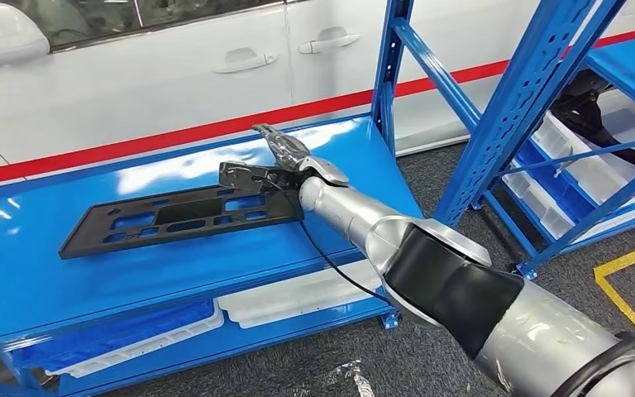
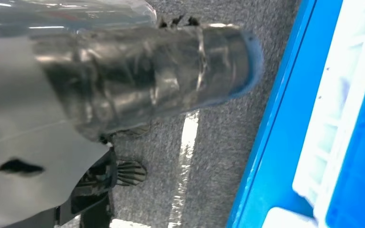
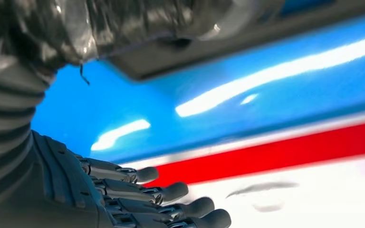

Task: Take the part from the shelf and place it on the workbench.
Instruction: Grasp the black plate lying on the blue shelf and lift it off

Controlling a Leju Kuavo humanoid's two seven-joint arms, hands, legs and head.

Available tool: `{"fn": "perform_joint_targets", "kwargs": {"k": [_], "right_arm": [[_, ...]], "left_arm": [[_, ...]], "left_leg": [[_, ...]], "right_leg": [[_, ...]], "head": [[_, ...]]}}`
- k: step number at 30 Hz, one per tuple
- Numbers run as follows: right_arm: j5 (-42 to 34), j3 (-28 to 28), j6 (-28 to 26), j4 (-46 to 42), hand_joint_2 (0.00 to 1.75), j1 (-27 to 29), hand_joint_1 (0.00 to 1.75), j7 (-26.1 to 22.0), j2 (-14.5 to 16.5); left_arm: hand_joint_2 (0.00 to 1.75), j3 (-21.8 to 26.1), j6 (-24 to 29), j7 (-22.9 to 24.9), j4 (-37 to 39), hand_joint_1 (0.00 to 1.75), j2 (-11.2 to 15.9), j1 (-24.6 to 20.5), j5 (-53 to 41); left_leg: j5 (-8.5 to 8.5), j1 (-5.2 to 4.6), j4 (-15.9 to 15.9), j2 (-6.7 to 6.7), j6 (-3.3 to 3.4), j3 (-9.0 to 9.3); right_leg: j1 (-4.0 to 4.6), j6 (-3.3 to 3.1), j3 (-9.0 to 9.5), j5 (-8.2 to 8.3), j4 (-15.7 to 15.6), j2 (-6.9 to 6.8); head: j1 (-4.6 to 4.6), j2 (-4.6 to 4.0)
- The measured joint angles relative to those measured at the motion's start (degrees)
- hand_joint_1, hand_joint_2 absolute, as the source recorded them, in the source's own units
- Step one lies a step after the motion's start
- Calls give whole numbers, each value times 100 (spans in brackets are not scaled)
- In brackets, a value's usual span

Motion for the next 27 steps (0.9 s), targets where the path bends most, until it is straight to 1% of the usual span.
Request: {"fn": "perform_joint_targets", "kwargs": {"k": [1, 2, 3, 4, 5, 6, 7, 8, 9, 10, 11, 12, 13, 15, 16, 17, 18, 19, 21, 22, 23, 24, 25, 26, 27], "right_arm": [[-65, -21, -75, -19, 0, -12, 0, -68, 0], [-129, -48, -146, -44, 0, -27, 0, -134, 2], [-195, -77, -206, -77, 44, -40, 0, -192, 4], [-265, -109, -255, -108, 87, -50, 0, -253, 4], [-333, -146, -285, -131, 131, -55, 0, -303, 4], [-404, -181, -301, -156, 175, -53, 0, -352, 4], [-469, -218, -300, -186, 175, -47, 0, -400, 4], [-520, -251, -291, -222, 175, -42, 0, -437, 5], [-558, -279, -279, -263, 175, -38, 0, -469, 8], [-582, -308, -261, -312, 175, -37, 0, -497, 14], [-590, -334, -237, -357, 175, -37, 0, -517, 23], [-583, -358, -211, -404, 175, -31, 0, -535, 37], [-556, -377, -190, -458, 175, -10, 0, -550, 59], [-411, -391, -195, -583, 175, 117, 0, -563, 144], [-294, -391, -226, -662, 175, 222, 0, -558, 205], [-176, -390, -269, -734, 175, 331, 0, -549, 266], [-76, -389, -313, -796, 175, 424, 0, -535, 326], [2, -387, -348, -851, 175, 507, 0, -522, 389], [71, -382, -378, -926, 175, 635, 0, -506, 477], [90, -379, -370, -957, 175, 697, 0, -498, 507], [108, -376, -352, -984, 175, 752, 0, -487, 528], [135, -373, -327, -1004, 175, 794, 0, -473, 549], [166, -367, -305, -1022, 175, 820, 0, -452, 573], [207, -355, -287, -1034, 175, 837, 0, -433, 606], [253, -334, -272, -1043, 175, 853, 0, -414, 655]], "left_arm": [[0, -1, -1, -3, 0, 0, -1, 8, -3], [0, -1, -2, -8, 0, 0, -2, 9, -8], [0, -2, -3, -13, 0, 0, -4, 7, -14], [0, -2, -5, -16, 0, 0, -6, 6, -20], [0, -2, -8, -19, 0, 0, -7, 8, -25], [0, -2, -13, -20, 0, 0, -7, 18, -27], [0, -2, -19, -20, 0, 0, -6, 30, -22], [0, -2, -26, -21, 0, 0, -5, 39, -15], [0, -2, -33, -22, 0, 0, -4, 45, -3], [0, -2, -39, -23, 0, 0, -3, 47, 13], [0, -2, -45, -25, 0, 0, 1, 44, 27], [0, -2, -53, -28, 0, 0, 4, 41, 43], [0, -2, -62, -31, 0, 0, 7, 40, 55], [0, -2, -73, -34, 0, 0, 11, 48, 65], [0, -2, -77, -35, 0, 0, 12, 55, 63], [0, -3, -81, -37, 0, 0, 13, 57, 59], [0, -3, -85, -38, 0, 0, 13, 53, 53], [0, -4, -89, -40, 0, 0, 13, 46, 48], [0, -5, -92, -42, 0, 0, 12, 38, 45], [0, -7, -92, -39, 0, 0, 10, 46, 44], [0, -8, -93, -34, 0, 0, 8, 60, 40], [0, -8, -93, -26, 0, 0, 3, 74, 34], [0, -9, -93, -14, 0, 0, -1, 86, 22], [0, -9, -93, -1, 0, 0, -5, 91, 9], [0, -9, -91, 15, 0, 0, -8, 88, -1]], "left_leg": [[-57, 7, 70, 3, -22, -30], [-167, 14, 245, 7, -44, -106], [-323, 17, 531, 11, -64, -235], [-496, 19, 903, 12, -78, -407], [-632, 20, 1271, 12, -84, -588], [-685, 19, 1518, 11, -80, -719], [-626, 16, 1554, 11, -62, -754], [-494, 12, 1416, 11, -37, -704], [-320, 5, 1140, 10, -5, -584], [-133, -7, 783, 9, 36, -419], [-28, -26, 478, 8, 79, -272], [40, -50, 215, 5, 119, -146], [64, -70, 42, 3, 149, -61], [51, -95, -72, 0, 177, -4], [78, -70, -130, 7, 183, 35], [110, -51, -206, 13, 192, 84], [144, -31, -278, 21, 205, 130], [169, -12, -331, 29, 213, 166], [169, -20, -330, 26, 236, 169], [159, -20, -314, 16, 240, 166], [143, -20, -291, 3, 238, 165], [122, -19, -259, -12, 225, 162], [93, -17, -214, -23, 202, 155], [59, -23, -163, -26, 170, 136], [25, -37, -98, -24, 137, 108]], "right_leg": [[-5, -39, 3, 5, -3, 2], [-15, -71, 6, 12, -9, 4], [-13, -92, 8, 12, -11, 8], [-7, -105, 8, 10, -12, 10], [3, -115, 8, 6, -12, 11], [15, -120, 9, 3, -12, 12], [27, -123, 12, 0, -12, 14], [37, -125, 15, -1, -12, 17], [45, -126, 19, -2, -12, 21], [49, -126, 25, -3, -15, 25], [54, -125, 28, -3, -20, 27], [57, -114, 28, 1, -32, 29], [57, -98, 28, 10, -51, 30], [57, -45, 45, 39, -112, 28], [58, -18, 58, 36, -139, 25], [68, 4, 57, -3, -116, 17], [75, 20, 5, -101, 15, 6], [80, 28, -107, -252, 272, -7], [82, 41, -430, -561, 988, -23], [83, 51, -545, -616, 1236, -26], [81, 58, -572, -574, 1291, -30], [80, 59, -488, -432, 1116, -35], [78, 51, -318, -244, 769, -42], [82, 32, -145, -122, 422, -50], [85, 5, -14, -36, 145, -48]], "head": [[-1, 0], [-2, 1], [-3, 1], [-3, 1], [-3, 1], [-2, 1], [-2, 1], [-2, 1], [-2, 1], [-2, 1], [-2, 1], [-2, 1], [-2, 1], [-3, 1], [-2, 1], [1, 0], [4, 0], [8, -1], [12, 0], [12, 0], [13, 0], [13, 0], [13, 0], [13, 0], [11, 0]]}}
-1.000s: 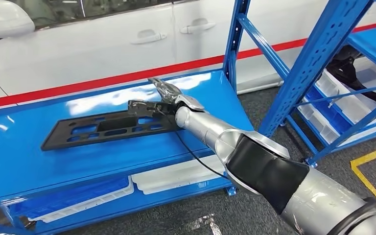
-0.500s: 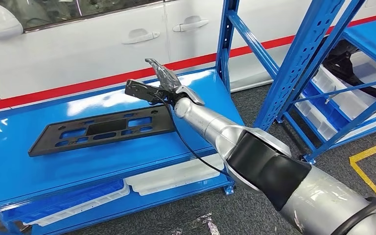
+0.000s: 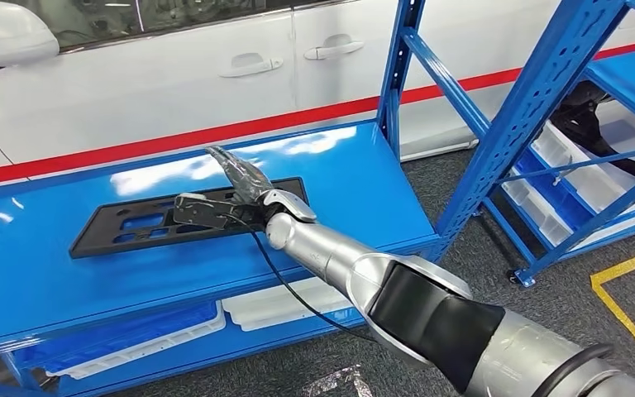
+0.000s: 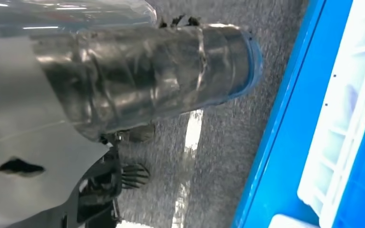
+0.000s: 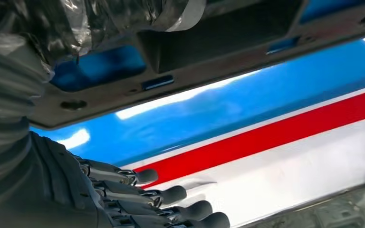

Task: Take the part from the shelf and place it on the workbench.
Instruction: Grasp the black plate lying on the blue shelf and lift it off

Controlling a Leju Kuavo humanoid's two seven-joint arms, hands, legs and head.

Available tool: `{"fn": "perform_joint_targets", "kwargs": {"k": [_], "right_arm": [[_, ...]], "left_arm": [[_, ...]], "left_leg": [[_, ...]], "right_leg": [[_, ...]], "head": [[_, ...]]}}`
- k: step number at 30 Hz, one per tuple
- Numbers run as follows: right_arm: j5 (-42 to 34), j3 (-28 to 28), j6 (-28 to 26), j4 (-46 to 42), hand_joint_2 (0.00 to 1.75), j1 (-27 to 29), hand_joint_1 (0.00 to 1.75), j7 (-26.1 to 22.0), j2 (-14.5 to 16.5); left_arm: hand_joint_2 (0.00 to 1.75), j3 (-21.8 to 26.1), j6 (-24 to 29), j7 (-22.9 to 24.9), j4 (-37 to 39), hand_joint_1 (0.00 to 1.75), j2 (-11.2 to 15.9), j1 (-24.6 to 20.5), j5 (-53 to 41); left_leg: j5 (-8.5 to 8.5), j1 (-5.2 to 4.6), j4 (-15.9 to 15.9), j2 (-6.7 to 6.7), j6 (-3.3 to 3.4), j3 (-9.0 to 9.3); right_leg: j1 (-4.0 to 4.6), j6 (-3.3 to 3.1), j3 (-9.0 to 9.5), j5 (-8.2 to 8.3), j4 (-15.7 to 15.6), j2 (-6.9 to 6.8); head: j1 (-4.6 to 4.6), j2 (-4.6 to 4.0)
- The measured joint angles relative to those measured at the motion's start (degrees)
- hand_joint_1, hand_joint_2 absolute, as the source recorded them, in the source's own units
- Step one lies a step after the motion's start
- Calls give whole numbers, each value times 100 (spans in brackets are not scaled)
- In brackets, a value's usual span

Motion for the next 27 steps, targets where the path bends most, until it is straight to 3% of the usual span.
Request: {"fn": "perform_joint_targets", "kwargs": {"k": [1, 5, 7, 9, 11, 12, 13, 15, 16, 19, 21, 23, 25, 27], "right_arm": [[35, 21, 10, -7, 175, 32, 0, 16, 55], [149, 70, 86, 6, 175, 192, 0, 12, 236], [189, 87, 140, 26, 175, 232, 0, -20, 331], [205, 104, 186, 50, 175, 301, 0, -50, 416], [206, 136, 202, 78, 175, 401, 0, -67, 463], [206, 156, 201, 95, 175, 451, 0, -74, 483], [206, 171, 200, 111, 175, 488, 0, -81, 508], [206, 186, 201, 136, 175, 521, 0, -95, 565], [206, 187, 203, 143, 175, 517, 0, -98, 588], [217, 191, 214, 165, 175, 526, 0, -99, 631], [239, 194, 213, 194, 175, 541, 0, -90, 649], [253, 231, 202, 233, 175, 543, 0, -81, 659], [260, 301, 184, 279, 175, 558, 0, -74, 664], [305, 356, 146, 329, 175, 587, 0, -57, 665]], "left_arm": [[0, -1, 3, 13, 0, 0, -1, -7, -9], [0, -2, 9, 38, 0, 0, -6, -14, -27], [0, -2, 7, 62, 0, 0, -17, -16, -51], [0, -2, 5, 94, 0, 0, -29, -18, -77], [0, -2, 7, 121, 0, 0, -32, -8, -90], [0, -2, 9, 129, 0, 0, -32, -1, -93], [0, -3, 10, 133, 0, 0, -32, 2, -94], [0, -4, 14, 137, 0, 0, -32, -4, -101], [0, -4, 15, 139, 0, 0, -32, -13, -107], [0, -4, 17, 165, 0, 0, -39, -22, -126], [0, -7, 21, 195, 0, 0, -43, -16, -137], [0, -17, 22, 220, 0, 0, -46, -23, -151], [0, -30, 27, 240, 0, 0, -47, -31, -172], [0, -43, 28, 260, 0, 0, -48, -25, -197]], "left_leg": [[-24, -13, 43, 6, -29, -26], [-100, -17, 147, 20, -111, -85], [-345, -1, 549, 24, -170, -251], [-668, 18, 1215, 25, -219, -548], [-794, 28, 1639, 25, -236, -760], [-714, 30, 1589, 25, -230, -747], [-545, 30, 1341, 25, -213, -637], [-179, 23, 557, 23, -160, -263], [-84, 5, 245, 20, -133, -106], [-66, -47, 3, 10, -77, 8], [-15, -28, -77, 15, -32, 32], [38, 1, -165, 26, 15, 72], [41, -4, -168, 32, 45, 78], [19, -18, -132, 30, 71, 71]], "right_leg": [[6, -26, 64, 18, -141, 6], [-1, -134, 68, 21, -185, 18], [-27, -182, 74, 32, -198, 14], [-21, -207, 71, 28, -199, 15], [-9, -213, 71, 24, -199, 14], [-5, -214, 71, 23, -199, 15], [-2, -214, 73, 23, -199, 19], [4, -210, 79, 24, -204, 29], [8, -196, 80, 31, -216, 33], [12, -118, 85, 71, -280, 35], [26, -54, 83, 63, -290, 34], [45, -2, -43, -127, -14, 23], [50, 9, -346, -458, 661, 10], [52, 0, -549, -566, 1109, 7]], "head": [[-3, -1], [-8, 1], [-14, 0], [-16, 0], [-17, 0], [-18, 0], [-17, 1], [-17, 1], [-17, 1], [-16, 1], [-14, 1], [-9, 0], [-4, -1], [-4, 0]]}}
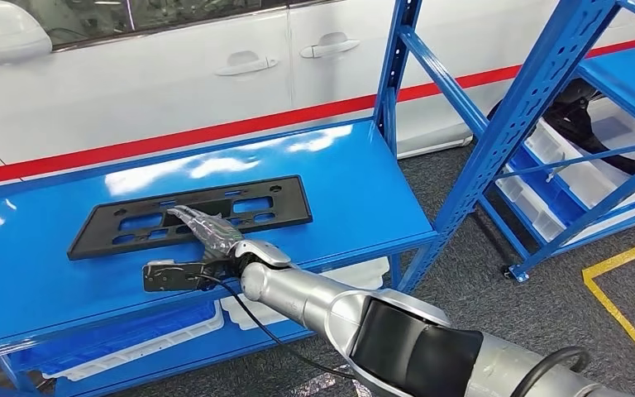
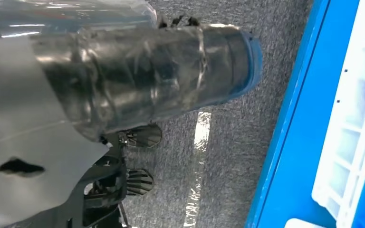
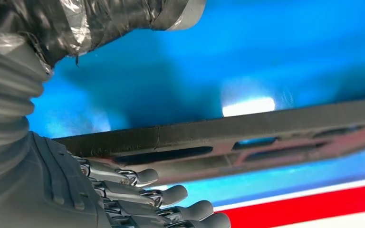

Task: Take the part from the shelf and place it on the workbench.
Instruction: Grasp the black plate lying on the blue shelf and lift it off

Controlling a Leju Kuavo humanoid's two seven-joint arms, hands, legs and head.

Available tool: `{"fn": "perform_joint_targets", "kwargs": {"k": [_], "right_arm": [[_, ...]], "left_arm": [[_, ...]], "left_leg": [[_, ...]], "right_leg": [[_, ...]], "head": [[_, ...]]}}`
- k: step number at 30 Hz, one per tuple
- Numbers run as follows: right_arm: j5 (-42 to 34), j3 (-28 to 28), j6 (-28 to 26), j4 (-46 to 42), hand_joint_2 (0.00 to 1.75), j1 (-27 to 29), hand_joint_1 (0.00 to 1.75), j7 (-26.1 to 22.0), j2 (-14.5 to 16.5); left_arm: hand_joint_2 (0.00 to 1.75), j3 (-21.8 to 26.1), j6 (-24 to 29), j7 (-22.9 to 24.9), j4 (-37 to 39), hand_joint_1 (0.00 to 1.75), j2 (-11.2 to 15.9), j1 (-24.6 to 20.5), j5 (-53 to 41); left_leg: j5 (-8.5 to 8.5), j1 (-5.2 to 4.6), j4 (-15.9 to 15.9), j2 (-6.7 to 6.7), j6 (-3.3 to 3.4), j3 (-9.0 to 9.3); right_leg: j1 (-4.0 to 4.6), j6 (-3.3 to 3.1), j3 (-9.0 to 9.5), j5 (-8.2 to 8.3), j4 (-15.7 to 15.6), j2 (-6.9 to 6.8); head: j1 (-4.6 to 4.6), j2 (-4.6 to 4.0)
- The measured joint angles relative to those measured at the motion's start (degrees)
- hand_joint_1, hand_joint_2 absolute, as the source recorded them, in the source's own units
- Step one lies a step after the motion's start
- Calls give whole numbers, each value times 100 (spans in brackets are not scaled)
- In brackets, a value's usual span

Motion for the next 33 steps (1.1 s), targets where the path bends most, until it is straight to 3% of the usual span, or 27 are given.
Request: {"fn": "perform_joint_targets", "kwargs": {"k": [1, 4, 6, 9, 11, 13, 15, 16, 19, 21, 24, 25, 26, 28, 29, 30, 31, 33], "right_arm": [[64, 19, -48, 26, 175, 10, 0, 26, 1], [586, 150, -448, 82, 175, -7, 0, 301, 15], [1045, 315, -808, 116, 175, -30, 0, 584, 28], [1605, 470, -1284, 179, 175, -32, 0, 970, 31], [1961, 538, -1569, 226, 175, -48, 0, 1171, 22], [2312, 598, -1780, 276, 175, -59, 0, 1370, -5], [2745, 647, -1955, 335, 175, -56, 0, 1626, -63], [2996, 666, -2028, 363, 175, -56, 0, 1772, -100], [3771, 698, -2127, 415, 175, -81, 0, 2187, -195], [4261, 722, -2132, 443, 175, -104, 0, 2447, -268], [4889, 739, -2122, 484, 175, -113, 7, 2790, -400], [5013, 739, -2109, 495, 175, -118, 24, 2864, -448], [5089, 739, -2086, 504, 175, -126, 57, 2912, -497], [5164, 739, -1991, 534, 175, -138, 137, 2938, -610], [5185, 739, -1921, 555, 175, -137, 164, 2928, -666], [5204, 739, -1838, 577, 175, -134, 172, 2911, -722], [5211, 739, -1750, 596, 175, -134, 175, 2890, -765], [5210, 739, -1504, 623, 175, -155, 175, 2820, -828]], "left_arm": [[0, -8, -4, 14, 0, 0, -1, 5, -11], [0, -28, -18, 62, 0, 0, -1, 3, -50], [0, -34, -17, 82, 0, 0, -1, -3, -63], [0, -38, -8, 98, 0, 0, 2, -4, -86], [0, -39, 0, 107, 0, 0, 1, -8, -109], [0, -39, 8, 119, 0, 0, -6, -6, -123], [0, -39, 18, 138, 0, 0, -9, 6, -135], [0, -39, 26, 148, 0, 0, -10, 11, -143], [0, -39, 35, 172, 0, 0, -10, -3, -174], [0, -40, 30, 179, 0, 0, -12, -21, -197], [0, -42, 8, 186, 0, 0, -22, -19, -232], [0, -42, -2, 186, 0, 0, -28, -21, -238], [0, -43, -12, 186, 0, 0, -34, -26, -243], [0, -66, -26, 186, 0, 0, -40, -34, -249], [0, -85, -30, 187, 0, 0, -40, -33, -252], [0, -102, -33, 189, 0, 0, -41, -28, -254], [0, -113, -37, 192, 0, 0, -43, -20, -260], [0, -119, -42, 198, 0, 0, -46, -10, -277]], "left_leg": [[-16, -3, 24, -5, 5, -2], [-89, -15, 140, -25, -35, -25], [-116, -36, 190, -25, -82, -57], [-151, -33, 220, -16, -142, -88], [-355, -10, 544, -9, -209, -237], [-651, 23, 1218, -5, -272, -551], [-715, 43, 1654, -4, -297, -791], [-599, 46, 1581, -4, -293, -777], [-70, 30, 538, -7, -222, -302], [0, -5, 147, -15, -170, -113], [28, -4, 41, -13, -89, -65], [53, 9, -2, -6, -55, -43], [77, 23, -43, 2, -22, -24], [89, 23, -55, 7, 15, -22], [88, 20, -47, 6, 23, -29], [85, 19, -37, 5, 28, -35], [79, 19, -21, 1, 27, -40], [49, 24, 35, -3, -2, -49]], "right_leg": [[0, -10, 46, 103, -86, -1], [1, -62, 523, 513, -1024, -2], [15, -99, 657, 535, -1296, 13], [0, -161, 670, 567, -1342, 31], [-37, -201, 692, 588, -1383, 29], [-42, -215, 698, 593, -1394, 29], [-41, -215, 700, 593, -1393, 32], [-41, -215, 705, 592, -1392, 35], [-34, -195, 727, 588, -1399, 53], [-27, -144, 719, 600, -1417, 58], [-25, -37, 718, 610, -1447, 53], [-22, -6, 689, 554, -1381, 44], [-16, 16, 611, 439, -1207, 36], [-14, 42, 309, 111, -551, 24], [-14, 51, 159, -6, -228, 24], [-16, 60, 72, -34, -43, 23], [-21, 65, 88, 42, -74, 22], [-40, 65, 378, 360, -666, 15]], "head": [[1, 0], [0, 0], [-3, 1], [-7, 1], [-13, 1], [-17, 1], [-16, 1], [-17, 1], [-15, 1], [-14, 1], [-12, 0], [-9, -1], [-5, -1], [-1, 0], [-1, 1], [0, 1], [1, 1], [1, 1]]}}
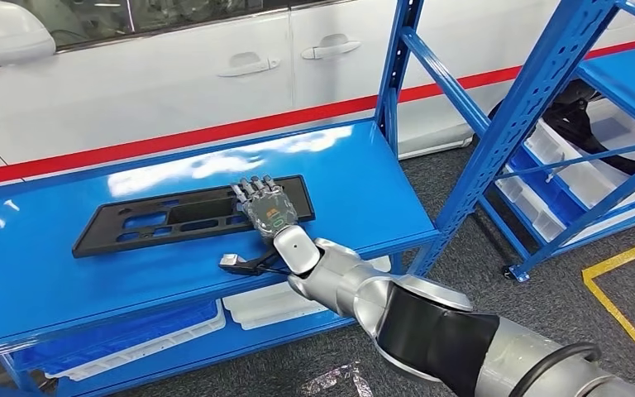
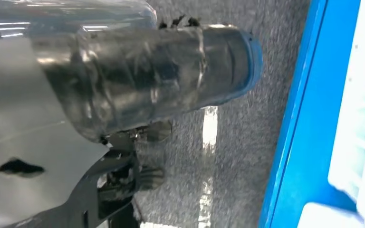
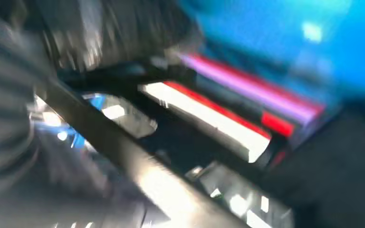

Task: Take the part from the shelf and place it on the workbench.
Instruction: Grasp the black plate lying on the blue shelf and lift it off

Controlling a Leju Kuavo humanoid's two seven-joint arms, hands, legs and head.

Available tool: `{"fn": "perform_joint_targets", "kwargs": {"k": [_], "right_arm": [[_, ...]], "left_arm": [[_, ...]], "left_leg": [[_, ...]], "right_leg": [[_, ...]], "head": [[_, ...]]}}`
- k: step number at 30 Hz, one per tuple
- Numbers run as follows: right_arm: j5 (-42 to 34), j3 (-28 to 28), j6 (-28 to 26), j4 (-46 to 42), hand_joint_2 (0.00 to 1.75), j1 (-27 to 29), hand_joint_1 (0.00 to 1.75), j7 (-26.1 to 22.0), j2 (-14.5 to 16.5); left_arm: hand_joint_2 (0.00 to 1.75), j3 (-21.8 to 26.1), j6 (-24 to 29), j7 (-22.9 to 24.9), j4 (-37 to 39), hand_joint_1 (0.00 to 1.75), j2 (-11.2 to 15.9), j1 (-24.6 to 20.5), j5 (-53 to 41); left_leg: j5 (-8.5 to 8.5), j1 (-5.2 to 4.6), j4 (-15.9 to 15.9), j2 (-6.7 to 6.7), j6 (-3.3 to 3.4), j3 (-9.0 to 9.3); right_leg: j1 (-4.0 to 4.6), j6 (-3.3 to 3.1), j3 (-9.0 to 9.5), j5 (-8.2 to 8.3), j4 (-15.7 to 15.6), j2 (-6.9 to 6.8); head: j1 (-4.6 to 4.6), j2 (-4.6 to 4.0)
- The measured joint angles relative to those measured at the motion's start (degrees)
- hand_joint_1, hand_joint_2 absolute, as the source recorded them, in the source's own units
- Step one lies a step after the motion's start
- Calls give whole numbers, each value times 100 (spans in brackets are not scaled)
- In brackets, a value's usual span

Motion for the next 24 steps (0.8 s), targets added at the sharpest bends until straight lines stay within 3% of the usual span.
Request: {"fn": "perform_joint_targets", "kwargs": {"k": [2, 3, 7, 9, 11, 12, 13, 15, 17, 19, 22, 24], "right_arm": [[-20, -1, 406, 15, 175, -40, 175, -107, -28], [-39, -1, 649, 19, 175, -61, 175, -170, -34], [-190, -9, 1462, 22, 175, -179, 175, -354, -33], [-277, -22, 1680, 22, 175, -225, 175, -416, -27], [-349, -44, 1804, 22, 175, -252, 175, -477, -27], [-378, -53, 1844, 22, 175, -262, 175, -500, -27], [-403, -61, 1873, 22, 175, -269, 175, -520, -28], [-441, -74, 1884, 22, 175, -280, 175, -537, -29], [-455, -92, 1841, 22, 175, -293, 175, -544, -38], [-499, -108, 1654, 22, 175, -295, 175, -574, -63], [-768, -195, 1032, -16, 175, -273, 175, -770, -159], [-1000, -325, 523, -186, 175, -253, 175, -962, -284]], "left_arm": [[0, -1, -2, 2, 0, 0, 2, -10, -22], [0, -2, -2, 1, 0, 0, 3, -17, -30], [0, -2, 4, -5, 0, 0, 18, -33, -51], [0, -2, 3, -6, 0, 0, 27, -48, -65], [0, -2, -2, -21, 0, 0, 31, -45, -78], [0, -2, 0, -39, 0, 0, 36, -35, -84], [0, -2, 4, -67, 0, 0, 42, -27, -99], [0, -2, 30, -142, 0, 0, 55, -33, -149], [87, -4, 111, -257, 0, 0, 64, -63, -246], [175, -16, 262, -429, 0, 0, 69, -82, -403], [175, -73, 530, -700, 0, 0, 74, -80, -653], [175, -121, 747, -841, 0, 0, 79, -79, -777]], "left_leg": [[-49, -24, 91, -2, -65, -42], [-64, -35, 120, -2, -96, -60], [-143, -29, 205, -2, -182, -72], [-422, -8, 680, 1, -245, -269], [-719, 16, 1374, 3, -294, -577], [-761, 22, 1573, 3, -303, -664], [-697, 24, 1564, 3, -301, -650], [-359, 23, 961, 2, -267, -325], [-150, 0, 260, 1, -219, 48], [-146, -35, 38, 0, -172, 153], [-58, -22, -51, 16, -71, 165], [1, -2, -113, 40, 3, 159]], "right_leg": [[-3, -34, 290, 178, -570, -2], [6, -62, 346, 184, -684, 2], [-5, -190, 401, 199, -732, -3], [-23, -227, 435, 212, -759, -34], [-21, -242, 440, 216, -764, -58], [-19, -242, 442, 216, -764, -62], [-19, -241, 445, 216, -763, -64], [-19, -237, 460, 219, -764, -67], [-2, -204, 464, 226, -768, -71], [6, -140, 459, 252, -795, -72], [1, -37, 417, 236, -768, -60], [7, -3, 199, -46, -329, -46]], "head": [[-2, -1], [-4, -1], [-9, -1], [-18, 0], [-20, -1], [-21, 0], [-21, 0], [-21, 0], [-18, 0], [-15, -1], [-12, -1], [-5, -1]]}}
